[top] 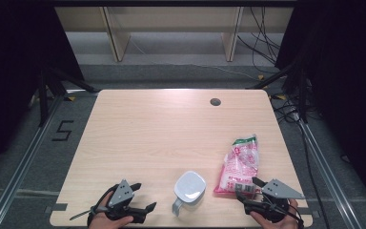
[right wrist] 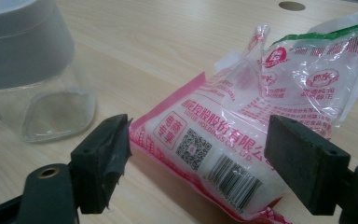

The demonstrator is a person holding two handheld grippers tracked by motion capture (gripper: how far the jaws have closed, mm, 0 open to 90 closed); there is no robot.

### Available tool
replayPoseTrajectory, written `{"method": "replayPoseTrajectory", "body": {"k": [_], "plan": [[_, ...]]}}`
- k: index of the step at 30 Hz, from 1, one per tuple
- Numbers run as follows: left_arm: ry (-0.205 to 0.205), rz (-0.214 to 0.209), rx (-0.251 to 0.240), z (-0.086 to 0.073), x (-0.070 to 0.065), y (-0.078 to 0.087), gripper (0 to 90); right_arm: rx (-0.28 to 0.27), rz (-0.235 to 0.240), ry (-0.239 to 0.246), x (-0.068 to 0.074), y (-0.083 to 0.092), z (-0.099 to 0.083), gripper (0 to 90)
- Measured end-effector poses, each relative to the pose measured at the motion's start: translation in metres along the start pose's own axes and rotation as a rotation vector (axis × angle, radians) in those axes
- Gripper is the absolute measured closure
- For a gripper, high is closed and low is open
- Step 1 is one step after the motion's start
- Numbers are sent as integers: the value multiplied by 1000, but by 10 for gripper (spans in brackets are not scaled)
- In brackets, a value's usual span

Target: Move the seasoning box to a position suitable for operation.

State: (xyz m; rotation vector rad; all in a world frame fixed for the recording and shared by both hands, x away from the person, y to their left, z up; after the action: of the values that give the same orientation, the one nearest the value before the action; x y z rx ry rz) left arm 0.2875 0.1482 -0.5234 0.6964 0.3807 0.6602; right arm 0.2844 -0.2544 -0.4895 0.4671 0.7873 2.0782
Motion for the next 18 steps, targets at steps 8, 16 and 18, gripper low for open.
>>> {"method": "replayPoseTrajectory", "body": {"k": [8,16,18], "plan": [[-1,-9,-13,0,-1,1,152,-3,-5,11,-2,0,0,226],[-8,-88,-41,5,-13,1,202,-5,-5,10,-2,0,0,227],[-23,-88,-31,6,-16,1,213,-2,-5,9,-1,-1,0,228]]}}
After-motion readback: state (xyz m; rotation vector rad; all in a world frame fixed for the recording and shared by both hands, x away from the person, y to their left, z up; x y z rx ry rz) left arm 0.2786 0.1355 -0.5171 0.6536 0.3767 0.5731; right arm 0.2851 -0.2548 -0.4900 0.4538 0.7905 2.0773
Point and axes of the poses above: each handheld gripper's, and its own axes: y roughly backward along the jaws, z roughly out of its top, x roughly to its left, the point moved 3 cm from there along -y, roughly forward along the jaws, and after that the axes turned 12 degrees about x, right-handed, at the moved point
